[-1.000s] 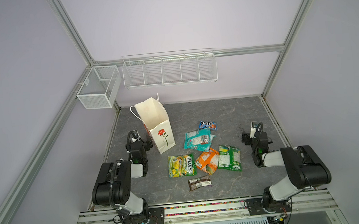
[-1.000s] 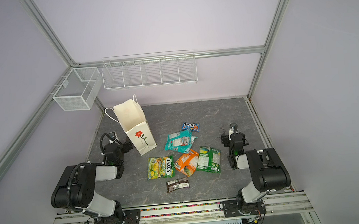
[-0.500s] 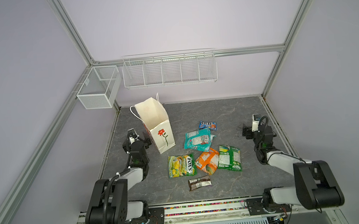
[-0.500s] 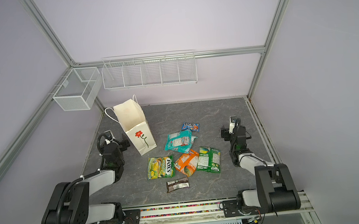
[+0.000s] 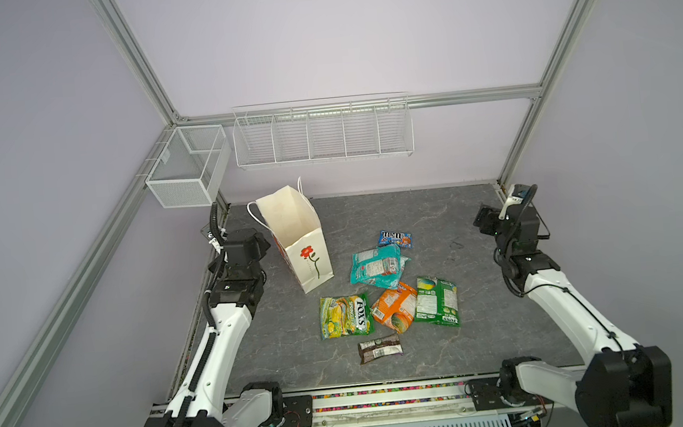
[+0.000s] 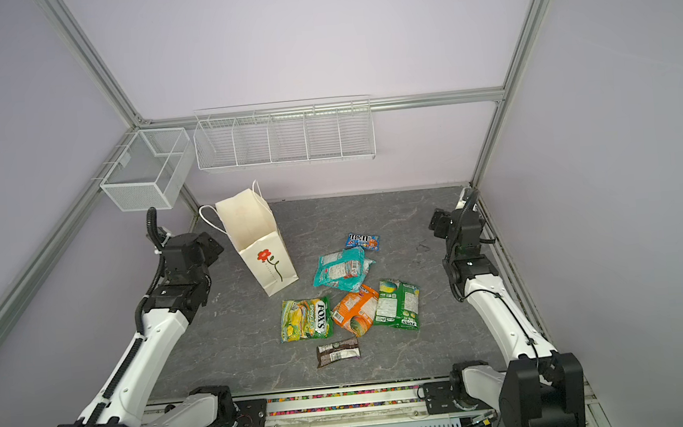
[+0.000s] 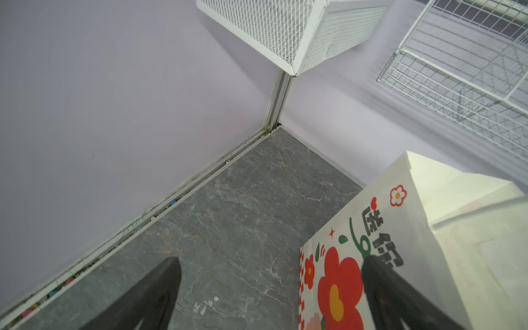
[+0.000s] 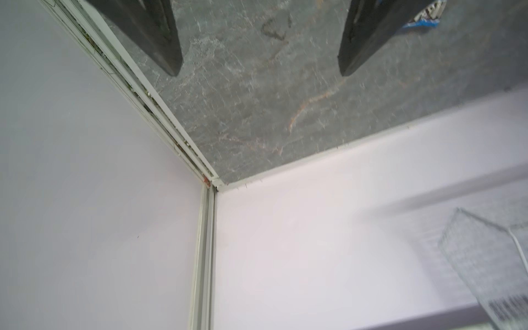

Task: Place the snacks into the paper bag
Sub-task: 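Move the left gripper toward the paper bag while the right reaches toward snacks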

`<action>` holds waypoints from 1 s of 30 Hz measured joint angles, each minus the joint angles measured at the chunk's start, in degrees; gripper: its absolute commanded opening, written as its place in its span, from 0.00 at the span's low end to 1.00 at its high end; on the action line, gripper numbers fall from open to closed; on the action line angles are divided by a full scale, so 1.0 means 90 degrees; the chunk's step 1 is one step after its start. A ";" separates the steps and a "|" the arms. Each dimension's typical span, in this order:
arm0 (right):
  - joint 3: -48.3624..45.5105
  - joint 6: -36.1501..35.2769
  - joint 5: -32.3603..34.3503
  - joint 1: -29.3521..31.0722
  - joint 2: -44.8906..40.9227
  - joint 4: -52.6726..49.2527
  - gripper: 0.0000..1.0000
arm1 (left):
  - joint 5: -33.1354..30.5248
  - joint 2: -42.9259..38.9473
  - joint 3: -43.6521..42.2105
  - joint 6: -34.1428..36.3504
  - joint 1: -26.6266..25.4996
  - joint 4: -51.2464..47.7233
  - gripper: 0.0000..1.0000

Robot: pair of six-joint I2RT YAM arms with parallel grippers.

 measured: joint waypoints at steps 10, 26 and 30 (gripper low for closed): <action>0.0447 0.1659 -0.1251 -0.0321 -0.0775 -0.2489 0.88 | 0.0988 -0.0877 0.0690 -0.0857 -0.0452 -0.2336 0.93; 0.1372 0.1445 -0.4097 0.1042 -0.0588 -0.5000 0.88 | 0.1763 -0.1523 0.1498 -0.0855 -0.2433 -0.4078 0.90; 0.0882 0.1421 -0.4039 0.1797 -0.1064 -0.5110 0.88 | 0.2084 -0.2232 0.0930 -0.0971 -0.2565 -0.4109 0.89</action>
